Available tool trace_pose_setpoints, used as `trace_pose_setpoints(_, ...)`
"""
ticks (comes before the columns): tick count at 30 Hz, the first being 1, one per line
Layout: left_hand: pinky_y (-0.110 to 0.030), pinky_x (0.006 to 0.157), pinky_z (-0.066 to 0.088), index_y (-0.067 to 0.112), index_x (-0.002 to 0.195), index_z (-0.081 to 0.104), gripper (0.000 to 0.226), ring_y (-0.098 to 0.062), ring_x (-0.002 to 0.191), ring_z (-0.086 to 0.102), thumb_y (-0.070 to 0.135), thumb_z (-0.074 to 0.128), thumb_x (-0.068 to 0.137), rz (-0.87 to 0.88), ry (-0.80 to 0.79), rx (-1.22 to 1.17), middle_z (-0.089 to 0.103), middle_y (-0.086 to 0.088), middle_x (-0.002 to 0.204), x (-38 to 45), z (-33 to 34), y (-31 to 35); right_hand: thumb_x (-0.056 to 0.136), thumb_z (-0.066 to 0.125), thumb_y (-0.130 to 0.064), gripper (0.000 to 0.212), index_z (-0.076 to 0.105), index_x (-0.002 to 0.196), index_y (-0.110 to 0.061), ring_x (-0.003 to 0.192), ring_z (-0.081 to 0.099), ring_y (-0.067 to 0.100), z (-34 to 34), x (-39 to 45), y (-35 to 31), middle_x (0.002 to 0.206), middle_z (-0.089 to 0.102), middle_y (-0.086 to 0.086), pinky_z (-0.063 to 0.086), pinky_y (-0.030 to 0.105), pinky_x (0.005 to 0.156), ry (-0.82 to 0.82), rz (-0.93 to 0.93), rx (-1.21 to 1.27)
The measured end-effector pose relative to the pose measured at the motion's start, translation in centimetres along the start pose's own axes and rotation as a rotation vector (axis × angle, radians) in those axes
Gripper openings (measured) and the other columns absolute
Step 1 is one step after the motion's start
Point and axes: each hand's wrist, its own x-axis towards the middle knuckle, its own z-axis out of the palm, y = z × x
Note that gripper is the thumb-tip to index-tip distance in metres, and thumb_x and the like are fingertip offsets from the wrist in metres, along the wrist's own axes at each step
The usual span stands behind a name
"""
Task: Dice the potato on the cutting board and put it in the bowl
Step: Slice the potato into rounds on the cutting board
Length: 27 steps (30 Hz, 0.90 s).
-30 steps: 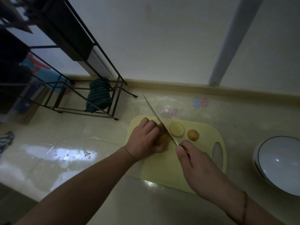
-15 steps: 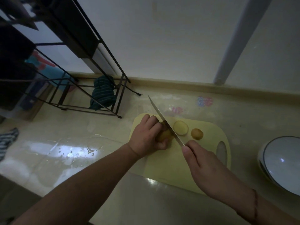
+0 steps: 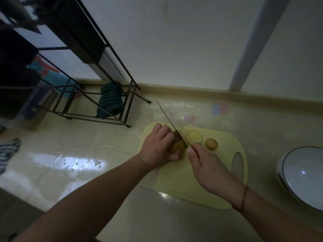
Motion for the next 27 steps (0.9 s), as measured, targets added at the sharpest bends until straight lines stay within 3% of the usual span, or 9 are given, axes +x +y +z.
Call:
trace_pose_setpoints(4,-0.032,0.066,0.037,0.015,0.098,0.048,0.040,-0.023,0.078,0.038,0.035,0.070,0.071,0.016,0.036,-0.011,0.046,-0.005,0.089,0.0,0.0,0.1,0.102,0.033,-0.039,0.027,0.039,0.078,-0.029,0.055,0.049,0.007,0.3,0.7,0.2,0.062,0.050,-0.004,0.034,0.024,0.052,0.002,-0.005,0.005)
trace_pose_setpoints(9,-0.036,0.065,0.040,0.015,0.100,0.050,0.042,-0.024,0.079,0.040,0.037,0.070,0.071,-0.004,0.019,-0.018,0.051,-0.009,0.084,-0.2,0.0,-0.1,0.102,0.033,-0.041,0.028,0.041,0.079,-0.027,0.058,0.050,0.010,0.2,0.5,0.5,0.063,0.051,-0.001,0.037,0.032,0.056,0.006,0.010,0.010)
trace_pose_setpoints(13,-0.038,0.062,0.045,0.014,0.102,0.051,0.041,-0.025,0.081,0.043,0.037,0.069,0.072,0.008,0.005,-0.023,0.048,-0.005,0.092,-0.2,-0.2,-0.5,0.100,0.032,-0.044,0.031,0.045,0.081,-0.024,0.057,0.051,0.013,-0.4,-1.2,1.3,0.063,0.052,0.003,0.036,0.027,0.052,0.010,0.055,0.036)
trace_pose_setpoints(16,-0.038,0.062,0.047,0.014,0.104,0.053,0.042,-0.024,0.083,0.045,0.038,0.069,0.073,-0.011,0.009,-0.017,0.055,-0.006,0.093,-0.5,-0.3,-0.3,0.099,0.031,-0.049,0.037,0.049,0.085,-0.020,0.061,0.057,0.019,-0.8,-2.0,1.4,0.068,0.058,0.009,0.045,0.041,0.062,0.014,0.107,0.066)
trace_pose_setpoints(20,-0.032,0.071,0.048,0.015,0.108,0.054,0.044,-0.022,0.090,0.050,0.039,0.073,0.076,-0.060,0.035,-0.051,0.060,-0.006,0.100,-0.8,-0.7,0.0,0.097,0.030,-0.051,0.040,0.053,0.086,-0.019,0.064,0.058,0.021,-1.5,-2.7,0.3,0.069,0.059,0.009,0.047,0.047,0.065,0.020,0.101,0.098)
trace_pose_setpoints(23,-0.029,0.078,0.048,0.014,0.111,0.054,0.046,-0.024,0.096,0.053,0.039,0.074,0.079,-0.043,0.044,-0.058,0.052,-0.002,0.112,-1.0,-0.8,0.2,0.093,0.029,-0.057,0.042,0.053,0.084,-0.024,0.055,0.053,0.013,-2.1,-3.3,-0.4,0.062,0.056,0.005,0.045,0.044,0.062,0.041,0.085,0.118)
trace_pose_setpoints(27,-0.033,0.076,0.050,0.011,0.111,0.055,0.046,-0.026,0.095,0.056,0.036,0.078,0.079,-0.034,0.035,-0.057,0.053,-0.005,0.112,-1.0,-0.6,0.0,0.092,0.027,-0.062,0.036,0.050,0.083,-0.035,0.059,0.055,0.006,-2.3,-4.1,-1.1,0.061,0.058,-0.008,0.041,0.037,0.075,0.046,0.075,0.069)
